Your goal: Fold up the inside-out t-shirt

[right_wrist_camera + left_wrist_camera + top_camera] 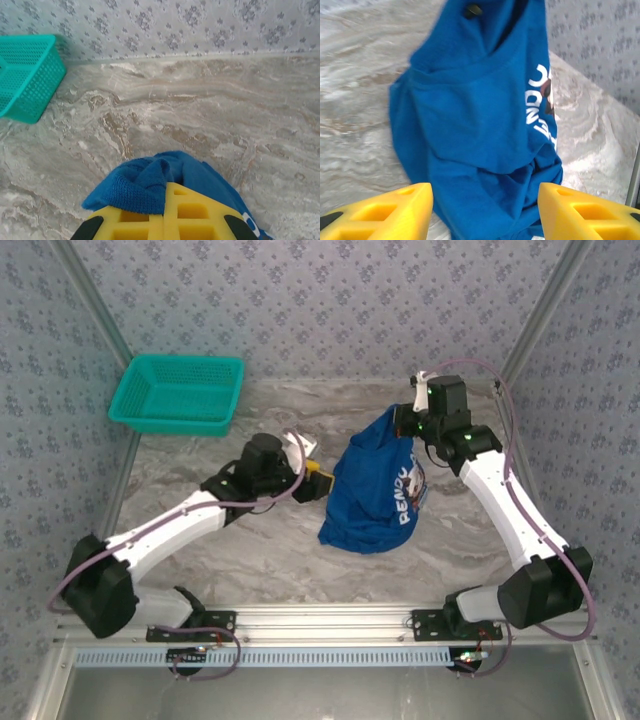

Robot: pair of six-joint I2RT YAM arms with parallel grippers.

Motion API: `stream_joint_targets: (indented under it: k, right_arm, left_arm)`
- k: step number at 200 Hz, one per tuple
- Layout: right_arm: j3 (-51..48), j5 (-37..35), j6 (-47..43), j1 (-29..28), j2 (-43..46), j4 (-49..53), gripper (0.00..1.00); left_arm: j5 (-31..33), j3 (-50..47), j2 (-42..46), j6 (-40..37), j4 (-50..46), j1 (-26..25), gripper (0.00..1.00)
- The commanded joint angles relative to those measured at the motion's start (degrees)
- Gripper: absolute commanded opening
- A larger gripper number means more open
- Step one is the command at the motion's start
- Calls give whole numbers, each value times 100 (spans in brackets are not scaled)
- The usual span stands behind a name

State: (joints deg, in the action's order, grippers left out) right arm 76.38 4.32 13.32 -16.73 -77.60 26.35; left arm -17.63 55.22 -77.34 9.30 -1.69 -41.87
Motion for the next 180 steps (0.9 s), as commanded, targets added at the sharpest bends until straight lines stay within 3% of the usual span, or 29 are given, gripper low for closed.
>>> stream_joint_targets:
  k: [1,22,102,131,152,180]
  right_arm:
    - [118,246,50,59,105,253,0]
    - [149,271,-14,131,119,406,0]
    - [167,316,-95,381,238,571,0]
    - [184,357,-111,407,222,563,0]
    - [227,370,-126,409,205,555,0]
    - [361,289,-137,425,180,595,0]
  left_arm:
    - [7,342,-681,-515,430,16,57]
    - [-117,750,-1408,-727,495,204,59]
    - [-2006,2160,-3302,-1240,798,644,64]
    - [-2104,2452,-3598,-1337,823,646,61]
    - [-2315,2773,-3883,-1294,739,680,51]
    - [-2588,2872,-3965,-1118,826,691,20]
